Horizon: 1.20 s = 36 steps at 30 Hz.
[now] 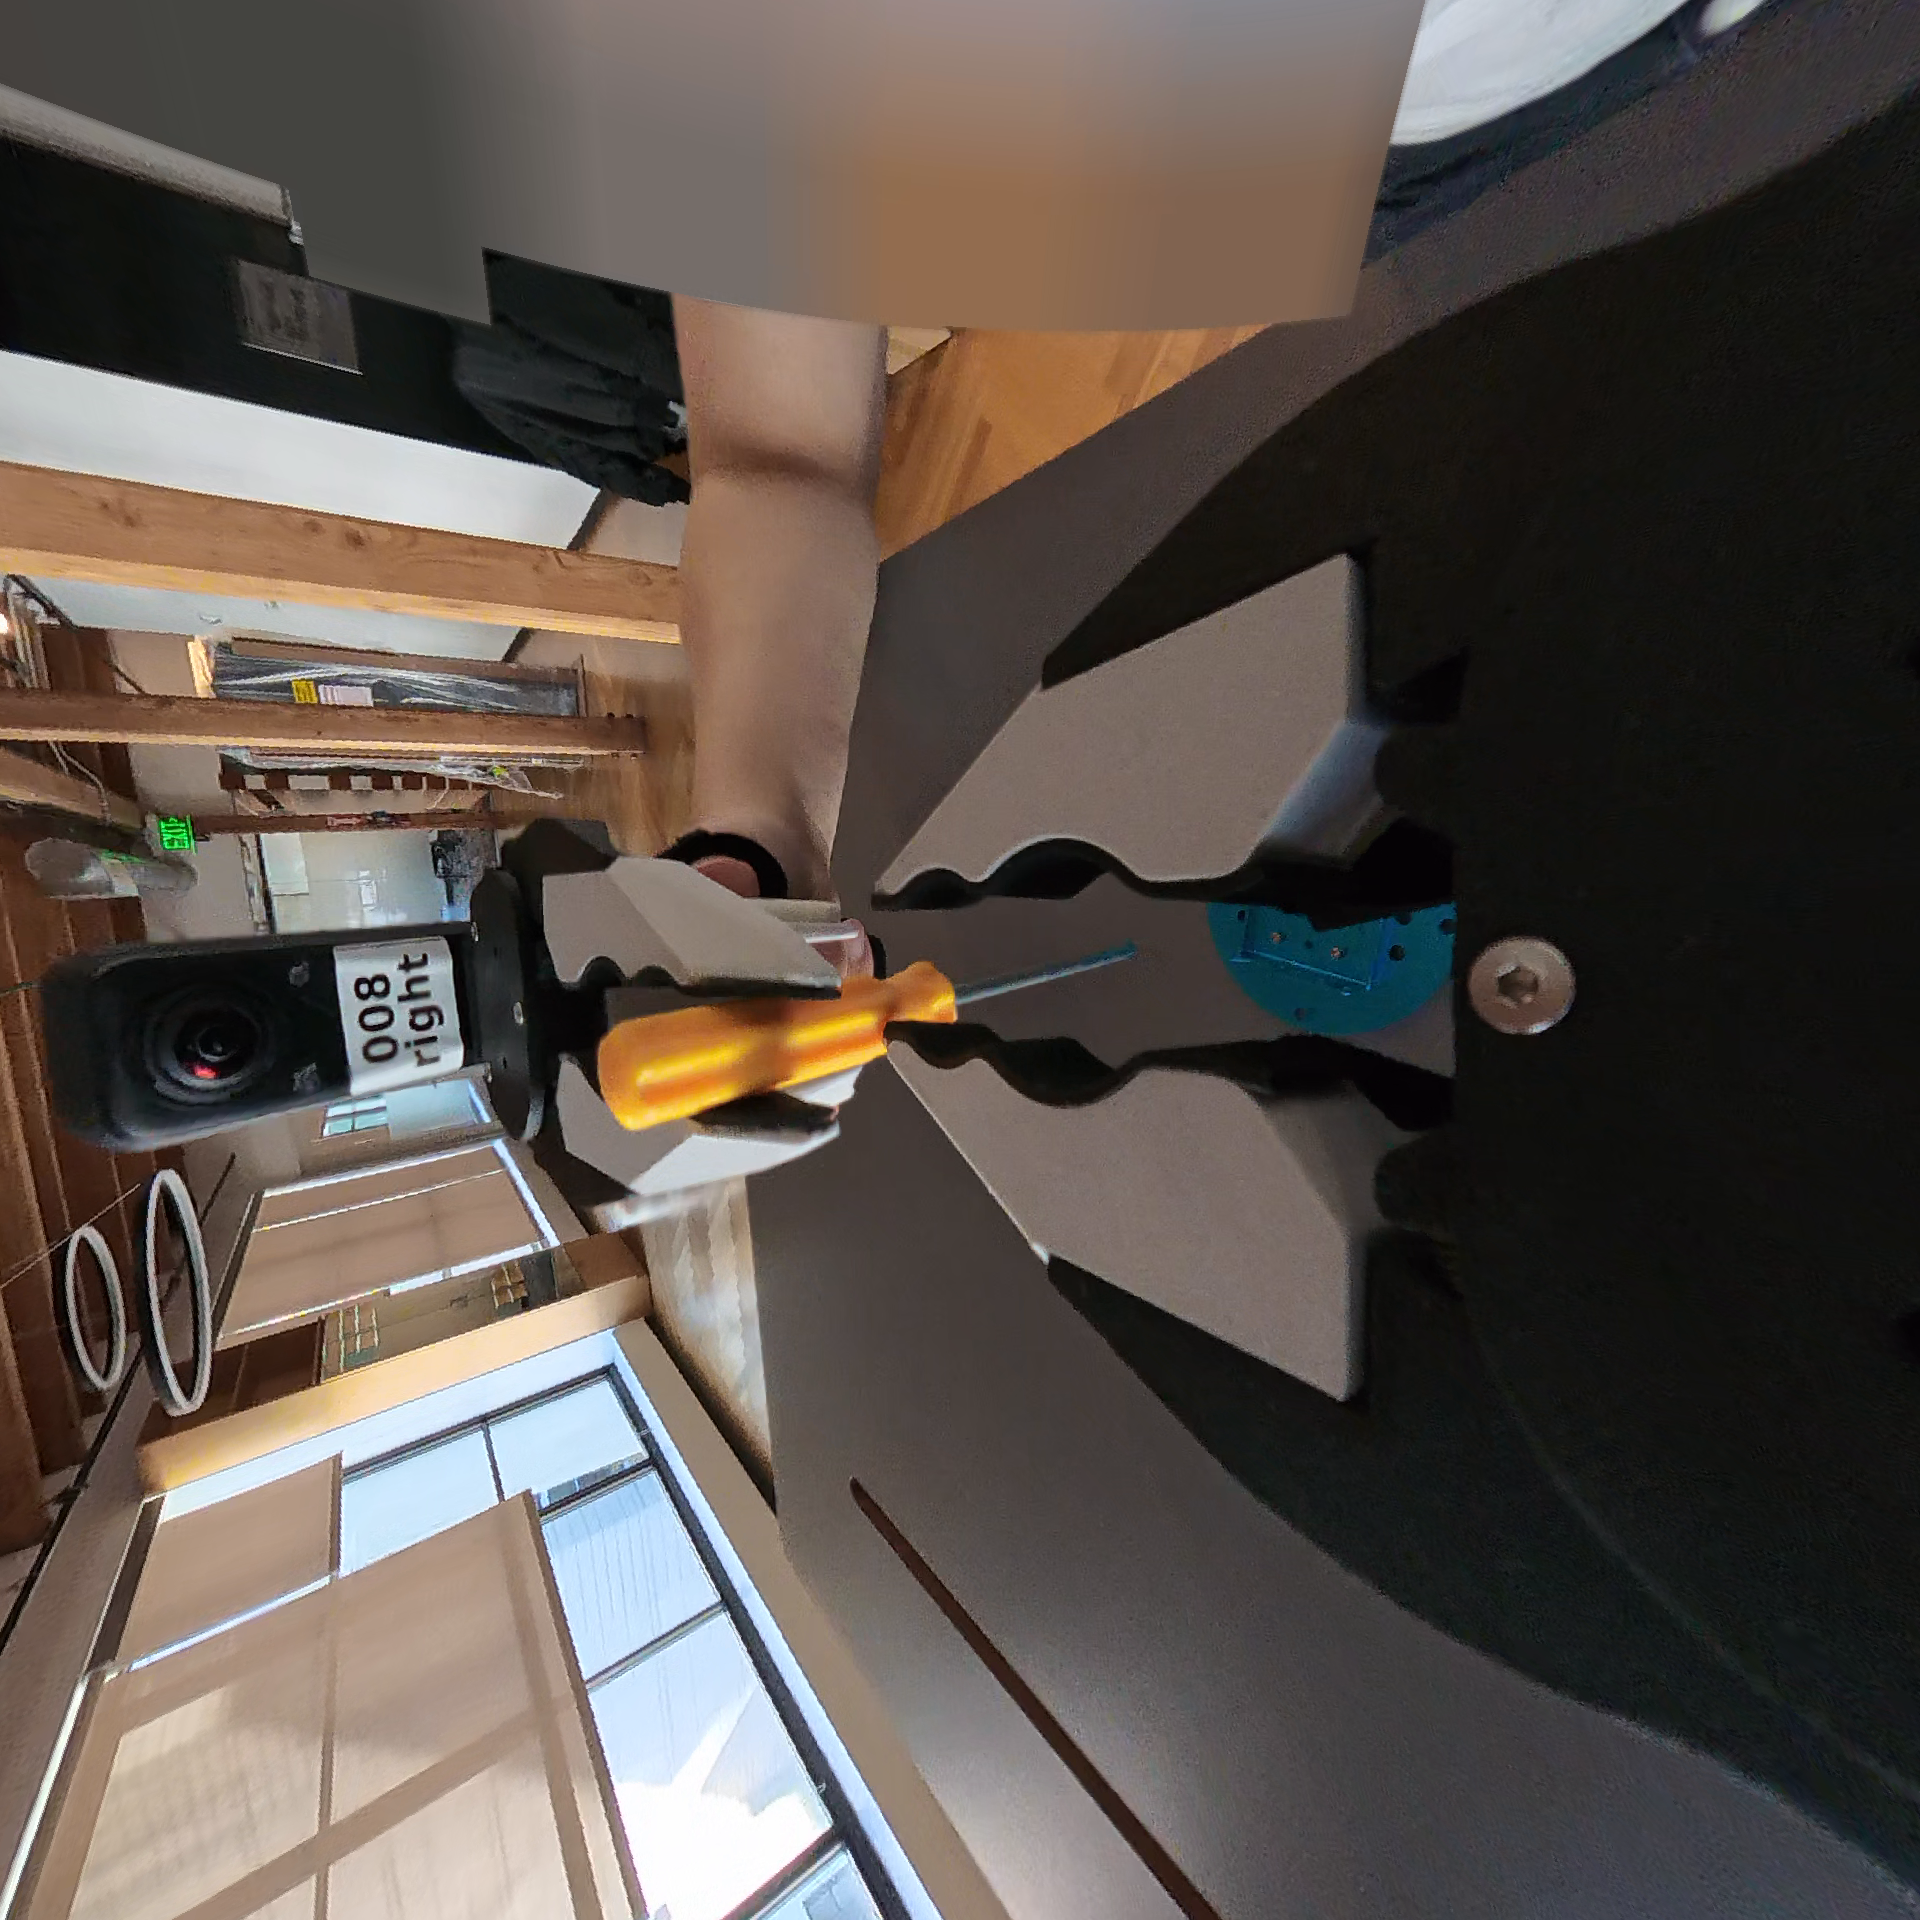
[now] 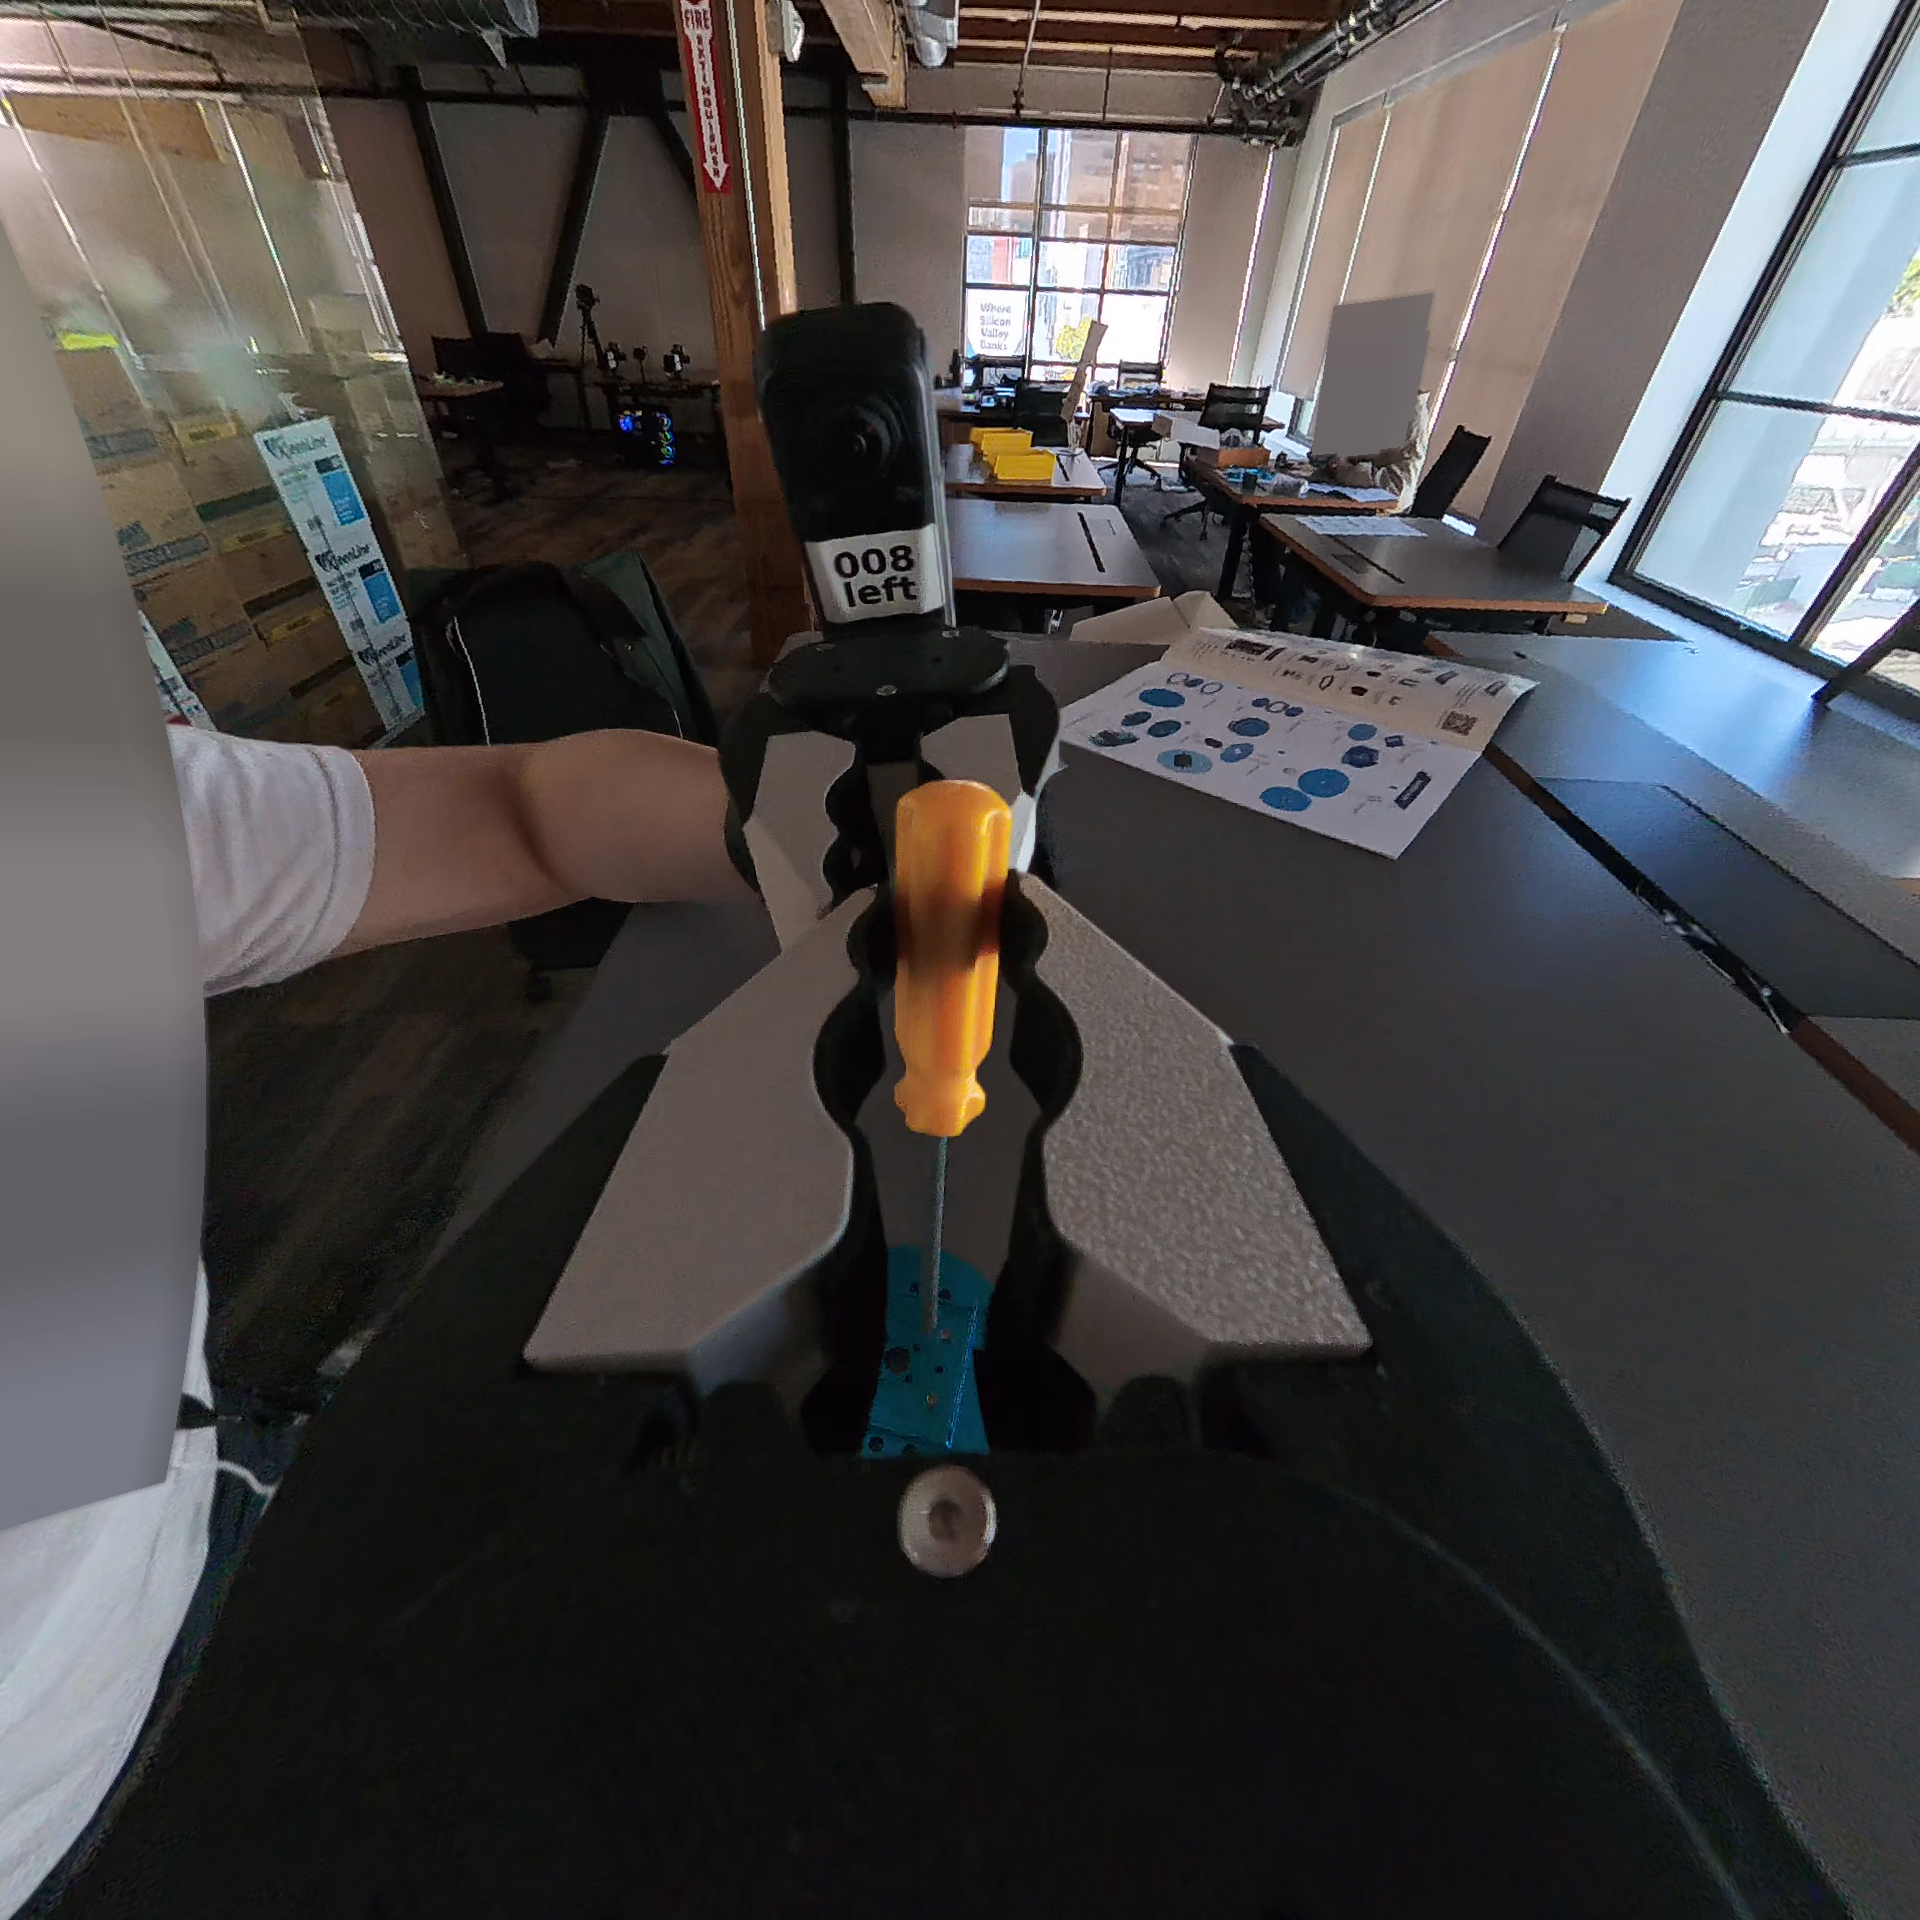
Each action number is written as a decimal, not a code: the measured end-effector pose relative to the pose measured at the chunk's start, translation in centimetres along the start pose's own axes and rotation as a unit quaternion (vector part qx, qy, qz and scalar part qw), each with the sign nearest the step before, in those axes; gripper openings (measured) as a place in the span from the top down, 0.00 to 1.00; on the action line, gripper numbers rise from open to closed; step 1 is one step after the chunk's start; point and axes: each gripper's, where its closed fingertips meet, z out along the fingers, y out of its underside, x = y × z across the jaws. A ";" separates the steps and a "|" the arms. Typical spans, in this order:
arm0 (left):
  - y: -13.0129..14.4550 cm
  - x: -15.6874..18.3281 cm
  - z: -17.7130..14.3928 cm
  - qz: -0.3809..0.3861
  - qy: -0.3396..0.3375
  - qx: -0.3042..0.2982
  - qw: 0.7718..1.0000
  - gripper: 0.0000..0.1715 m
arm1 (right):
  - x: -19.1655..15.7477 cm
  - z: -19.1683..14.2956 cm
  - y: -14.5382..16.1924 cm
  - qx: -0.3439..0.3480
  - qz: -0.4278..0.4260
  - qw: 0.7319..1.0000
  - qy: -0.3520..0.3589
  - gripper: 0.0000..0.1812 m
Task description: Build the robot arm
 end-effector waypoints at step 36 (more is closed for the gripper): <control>4.3 -0.5 0.3 0.038 -0.054 -0.029 0.997 0.92 | -0.3 1.8 3.0 0.038 -0.011 0.998 0.040 0.90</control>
